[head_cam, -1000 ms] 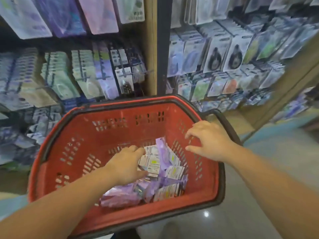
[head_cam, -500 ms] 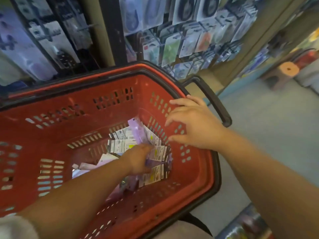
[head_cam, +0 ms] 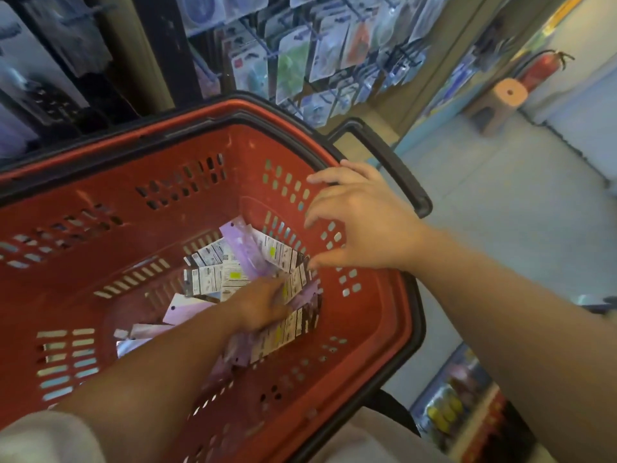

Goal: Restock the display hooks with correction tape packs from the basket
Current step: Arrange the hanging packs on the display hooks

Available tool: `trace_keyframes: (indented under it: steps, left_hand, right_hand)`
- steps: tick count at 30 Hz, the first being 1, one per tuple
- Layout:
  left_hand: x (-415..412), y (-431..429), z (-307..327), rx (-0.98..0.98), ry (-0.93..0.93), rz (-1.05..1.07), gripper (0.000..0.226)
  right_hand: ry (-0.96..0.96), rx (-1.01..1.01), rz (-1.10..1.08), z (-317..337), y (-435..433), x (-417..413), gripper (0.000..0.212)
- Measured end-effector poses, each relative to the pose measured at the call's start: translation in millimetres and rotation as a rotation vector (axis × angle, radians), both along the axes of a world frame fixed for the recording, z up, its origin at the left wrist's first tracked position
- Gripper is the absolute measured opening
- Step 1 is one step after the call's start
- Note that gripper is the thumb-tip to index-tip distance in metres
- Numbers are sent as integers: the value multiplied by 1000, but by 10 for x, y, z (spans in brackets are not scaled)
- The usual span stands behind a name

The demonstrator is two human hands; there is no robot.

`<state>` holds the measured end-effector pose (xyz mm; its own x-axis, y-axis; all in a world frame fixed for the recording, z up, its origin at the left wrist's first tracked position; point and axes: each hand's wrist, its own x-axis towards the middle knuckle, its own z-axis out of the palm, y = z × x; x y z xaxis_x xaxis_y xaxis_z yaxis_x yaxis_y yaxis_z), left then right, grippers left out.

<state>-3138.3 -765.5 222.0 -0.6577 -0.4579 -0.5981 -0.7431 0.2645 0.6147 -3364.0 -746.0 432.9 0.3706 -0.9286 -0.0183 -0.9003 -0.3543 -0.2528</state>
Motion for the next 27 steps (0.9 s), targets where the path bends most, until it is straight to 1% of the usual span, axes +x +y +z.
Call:
trace_keyframes:
  steps: [1, 2, 4, 6, 8, 10, 14, 15, 17, 18, 19, 20, 21, 24, 26, 27]
  left_hand:
    - [26, 18, -8, 32, -35, -2, 32]
    - [45, 46, -22, 51, -33, -10, 18]
    - [45, 111, -48, 75, -25, 7, 30]
    - [53, 137, -52, 114, -6, 39, 33]
    - [71, 135, -38, 175, 1, 47, 32]
    - [78, 118, 15, 231, 12, 84, 23]
    - [28, 107, 122, 295, 37, 161, 38]
    - [24, 106, 106, 324, 56, 177, 45]
    - [9, 126, 61, 359, 81, 195, 68]
    - [4, 138, 52, 361, 77, 193, 75]
    - [-5, 147, 72, 349, 74, 181, 77]
    - [-6, 146, 62, 333, 69, 170, 74]
    - [-14, 148, 78, 326, 68, 164, 66]
    - [4, 143, 124, 346, 77, 228, 28]
    - [6, 133, 125, 387, 71, 291, 24]
    - [18, 138, 155, 385, 69, 304, 17]
  right_hand:
    - [-4, -2, 1, -8, -3, -7, 56]
    - [-9, -5, 0, -14, -7, -12, 56]
    - [-10, -5, -2, -27, -9, -19, 55]
    - [-14, -5, -7, -37, -8, -22, 52]
    - [-20, -11, -14, -42, -7, -25, 48]
    - [-6, -13, -21, -46, -3, -24, 44]
    - [11, -30, -33, -55, 20, -19, 43]
    - [13, -32, -36, -57, 27, -18, 43]
    - [23, -34, -42, -57, 39, -17, 43]
    - [32, -34, -45, -56, 45, -16, 43]
    - [39, -33, -46, -54, 49, -15, 43]
    - [43, -31, -48, -52, 52, -14, 43]
    - [45, -31, -49, -48, 54, -15, 43]
    - [50, -30, -56, -38, 58, -11, 41]
    - [57, -29, -56, -33, 57, -4, 41]
    - [60, -32, -55, -33, 55, -2, 41]
